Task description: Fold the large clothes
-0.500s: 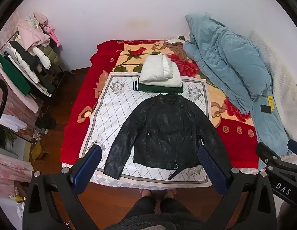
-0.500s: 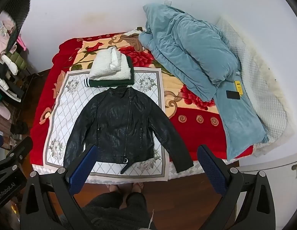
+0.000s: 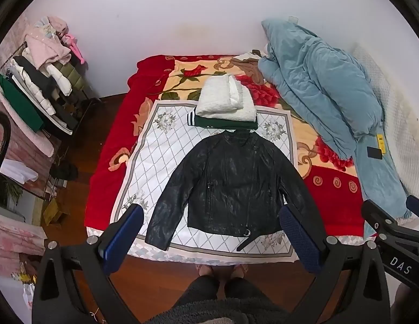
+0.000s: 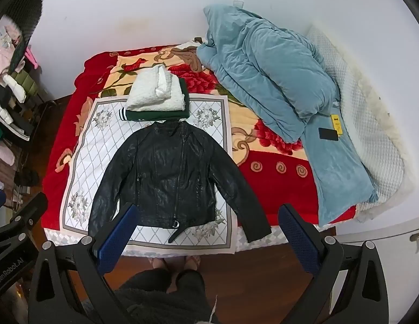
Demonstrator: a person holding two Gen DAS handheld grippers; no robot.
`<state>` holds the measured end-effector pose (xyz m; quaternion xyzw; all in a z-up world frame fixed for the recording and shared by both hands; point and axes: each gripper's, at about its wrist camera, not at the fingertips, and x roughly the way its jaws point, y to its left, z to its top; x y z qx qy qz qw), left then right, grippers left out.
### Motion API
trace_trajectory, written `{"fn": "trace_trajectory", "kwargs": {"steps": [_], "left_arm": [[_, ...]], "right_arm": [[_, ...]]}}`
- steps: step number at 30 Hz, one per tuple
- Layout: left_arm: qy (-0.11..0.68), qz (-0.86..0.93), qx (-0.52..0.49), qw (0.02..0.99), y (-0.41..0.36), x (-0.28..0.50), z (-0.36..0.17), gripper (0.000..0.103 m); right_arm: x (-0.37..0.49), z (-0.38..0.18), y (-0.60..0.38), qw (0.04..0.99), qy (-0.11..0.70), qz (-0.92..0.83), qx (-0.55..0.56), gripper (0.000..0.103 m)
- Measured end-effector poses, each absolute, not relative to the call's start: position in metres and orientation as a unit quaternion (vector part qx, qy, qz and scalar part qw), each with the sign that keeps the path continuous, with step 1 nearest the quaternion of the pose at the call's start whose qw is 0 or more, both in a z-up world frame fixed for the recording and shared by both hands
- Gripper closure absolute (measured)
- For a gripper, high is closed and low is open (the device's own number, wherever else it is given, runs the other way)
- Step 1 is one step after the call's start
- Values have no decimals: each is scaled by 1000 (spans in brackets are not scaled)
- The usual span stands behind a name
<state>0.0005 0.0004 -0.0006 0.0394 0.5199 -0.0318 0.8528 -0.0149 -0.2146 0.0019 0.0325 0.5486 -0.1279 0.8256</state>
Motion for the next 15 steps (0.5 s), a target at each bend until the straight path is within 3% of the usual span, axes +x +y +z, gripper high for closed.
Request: {"fn": "trace_trajectory", "kwargs": {"steps": [15], "left_arm": [[519,-32,35,853,-4,-5,-3,0]], "right_arm": [[-20,12,-213,830,542,-129,28,0]]}}
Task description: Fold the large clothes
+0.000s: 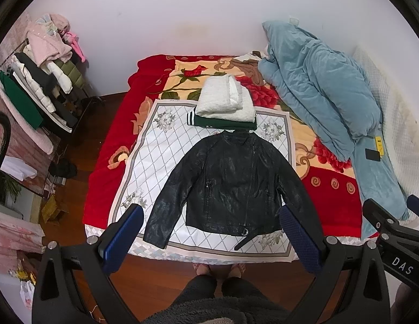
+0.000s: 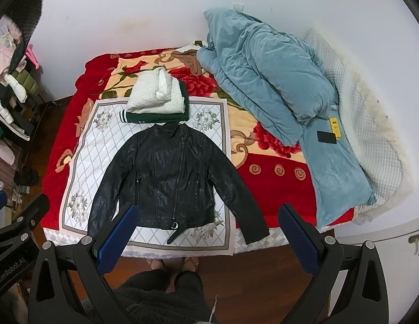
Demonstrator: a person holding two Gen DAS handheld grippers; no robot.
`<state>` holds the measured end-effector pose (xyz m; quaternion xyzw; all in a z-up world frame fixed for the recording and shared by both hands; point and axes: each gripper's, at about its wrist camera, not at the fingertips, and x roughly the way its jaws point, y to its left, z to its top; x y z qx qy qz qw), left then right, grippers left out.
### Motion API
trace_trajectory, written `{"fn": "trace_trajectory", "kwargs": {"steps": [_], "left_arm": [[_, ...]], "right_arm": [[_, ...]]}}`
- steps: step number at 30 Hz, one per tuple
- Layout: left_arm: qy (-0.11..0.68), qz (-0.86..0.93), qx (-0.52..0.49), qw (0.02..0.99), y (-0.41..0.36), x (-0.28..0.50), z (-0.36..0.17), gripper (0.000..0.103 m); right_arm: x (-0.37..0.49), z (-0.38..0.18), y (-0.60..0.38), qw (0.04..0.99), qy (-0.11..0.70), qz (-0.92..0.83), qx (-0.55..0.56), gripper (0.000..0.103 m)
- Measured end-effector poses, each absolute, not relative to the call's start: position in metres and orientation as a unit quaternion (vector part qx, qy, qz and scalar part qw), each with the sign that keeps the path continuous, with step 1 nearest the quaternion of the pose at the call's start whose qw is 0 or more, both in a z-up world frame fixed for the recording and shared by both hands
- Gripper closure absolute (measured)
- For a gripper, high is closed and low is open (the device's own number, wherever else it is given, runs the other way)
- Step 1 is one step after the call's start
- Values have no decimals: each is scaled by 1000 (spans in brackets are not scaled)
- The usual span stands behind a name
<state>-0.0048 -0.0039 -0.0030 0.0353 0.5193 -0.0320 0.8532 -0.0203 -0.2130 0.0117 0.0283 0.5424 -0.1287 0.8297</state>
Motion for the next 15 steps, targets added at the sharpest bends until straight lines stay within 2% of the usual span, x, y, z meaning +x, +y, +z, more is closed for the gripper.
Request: {"fn": "trace_trajectory", "kwargs": {"steps": [15], "left_arm": [[517,-30,31,855,-3,-9,6,0]], "right_arm": [[-24,27,-210,835,536,-124,22,0]]}}
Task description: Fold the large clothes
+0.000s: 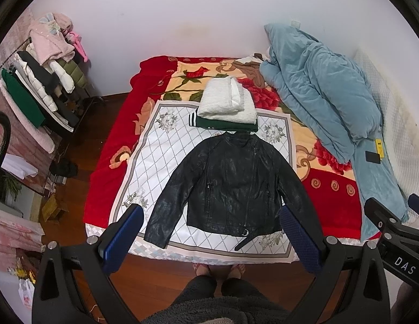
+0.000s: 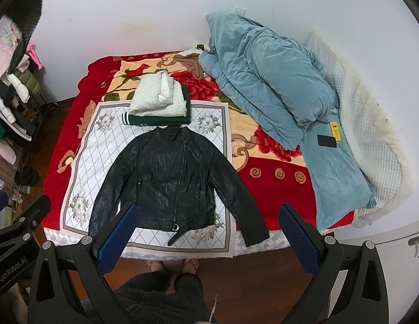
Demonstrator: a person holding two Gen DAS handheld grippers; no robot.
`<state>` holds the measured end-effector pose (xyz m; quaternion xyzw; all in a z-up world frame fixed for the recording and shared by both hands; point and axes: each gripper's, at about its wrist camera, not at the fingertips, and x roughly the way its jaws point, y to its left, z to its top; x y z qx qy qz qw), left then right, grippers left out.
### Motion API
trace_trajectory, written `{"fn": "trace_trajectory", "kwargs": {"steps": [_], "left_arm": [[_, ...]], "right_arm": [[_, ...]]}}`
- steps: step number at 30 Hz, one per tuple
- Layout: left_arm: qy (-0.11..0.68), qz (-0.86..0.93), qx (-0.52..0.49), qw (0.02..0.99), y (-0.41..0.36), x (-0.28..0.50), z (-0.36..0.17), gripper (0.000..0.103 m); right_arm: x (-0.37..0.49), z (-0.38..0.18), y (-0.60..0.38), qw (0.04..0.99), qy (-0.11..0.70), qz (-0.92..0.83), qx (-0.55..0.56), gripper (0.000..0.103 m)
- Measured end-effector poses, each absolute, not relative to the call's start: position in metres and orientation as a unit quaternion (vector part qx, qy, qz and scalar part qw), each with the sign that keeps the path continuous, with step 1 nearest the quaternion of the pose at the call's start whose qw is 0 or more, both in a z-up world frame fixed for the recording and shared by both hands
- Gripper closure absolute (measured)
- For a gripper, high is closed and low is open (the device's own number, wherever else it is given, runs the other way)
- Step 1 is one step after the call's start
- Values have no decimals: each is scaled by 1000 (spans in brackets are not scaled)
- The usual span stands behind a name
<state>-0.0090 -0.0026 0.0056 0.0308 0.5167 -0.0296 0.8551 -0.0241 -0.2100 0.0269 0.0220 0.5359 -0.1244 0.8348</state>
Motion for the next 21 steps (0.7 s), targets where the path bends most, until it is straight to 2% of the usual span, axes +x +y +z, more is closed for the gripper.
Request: {"fn": "trace_trajectory", "kwargs": {"steps": [21], "left_arm": [[508,-28,27,860,-4,-8,17,0]], "right_arm": [[-25,33,-206,837,533,-124,22,0]]}}
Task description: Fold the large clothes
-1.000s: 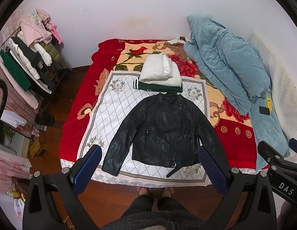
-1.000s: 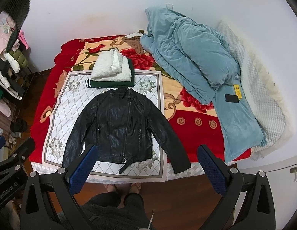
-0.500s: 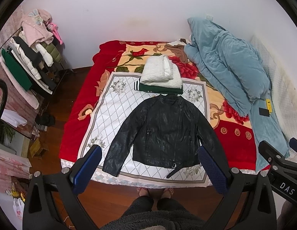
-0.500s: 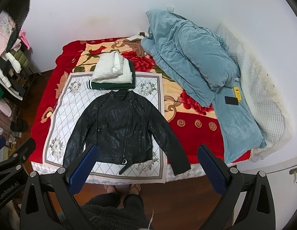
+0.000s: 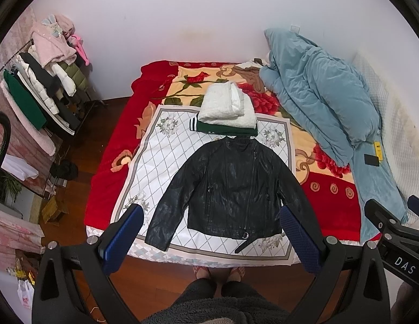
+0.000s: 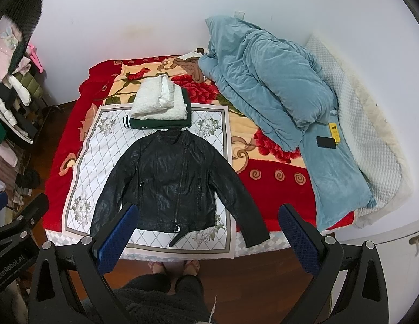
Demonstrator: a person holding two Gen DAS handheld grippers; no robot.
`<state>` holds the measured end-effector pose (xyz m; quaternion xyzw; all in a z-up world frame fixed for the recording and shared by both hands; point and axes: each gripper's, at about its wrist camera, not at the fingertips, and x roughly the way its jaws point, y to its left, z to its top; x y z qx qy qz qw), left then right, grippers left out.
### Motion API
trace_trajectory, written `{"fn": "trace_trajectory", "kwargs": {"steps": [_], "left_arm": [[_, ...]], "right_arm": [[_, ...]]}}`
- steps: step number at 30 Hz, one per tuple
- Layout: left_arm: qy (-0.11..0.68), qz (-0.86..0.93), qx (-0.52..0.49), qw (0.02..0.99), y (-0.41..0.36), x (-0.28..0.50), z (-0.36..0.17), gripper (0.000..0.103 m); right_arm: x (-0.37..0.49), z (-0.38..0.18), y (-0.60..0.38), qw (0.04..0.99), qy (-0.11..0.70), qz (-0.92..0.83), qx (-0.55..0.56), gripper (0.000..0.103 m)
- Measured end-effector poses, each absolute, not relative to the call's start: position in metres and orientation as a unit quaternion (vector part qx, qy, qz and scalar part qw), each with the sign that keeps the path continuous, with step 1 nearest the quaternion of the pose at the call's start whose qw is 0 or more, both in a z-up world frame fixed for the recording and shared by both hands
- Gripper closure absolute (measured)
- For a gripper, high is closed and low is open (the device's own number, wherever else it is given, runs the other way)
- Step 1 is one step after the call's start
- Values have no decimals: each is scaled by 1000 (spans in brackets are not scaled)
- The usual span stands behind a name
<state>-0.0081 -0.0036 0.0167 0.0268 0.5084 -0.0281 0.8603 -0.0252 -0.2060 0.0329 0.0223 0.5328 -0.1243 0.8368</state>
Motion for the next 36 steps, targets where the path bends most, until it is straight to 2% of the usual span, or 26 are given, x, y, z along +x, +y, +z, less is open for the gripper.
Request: {"fn": "trace_trajectory", "kwargs": {"steps": [36], "left_arm": [[497,-27,35,867,0,3,16,0]], "right_arm": [[-18,36,-199,837,531,-128,34,0]]}}
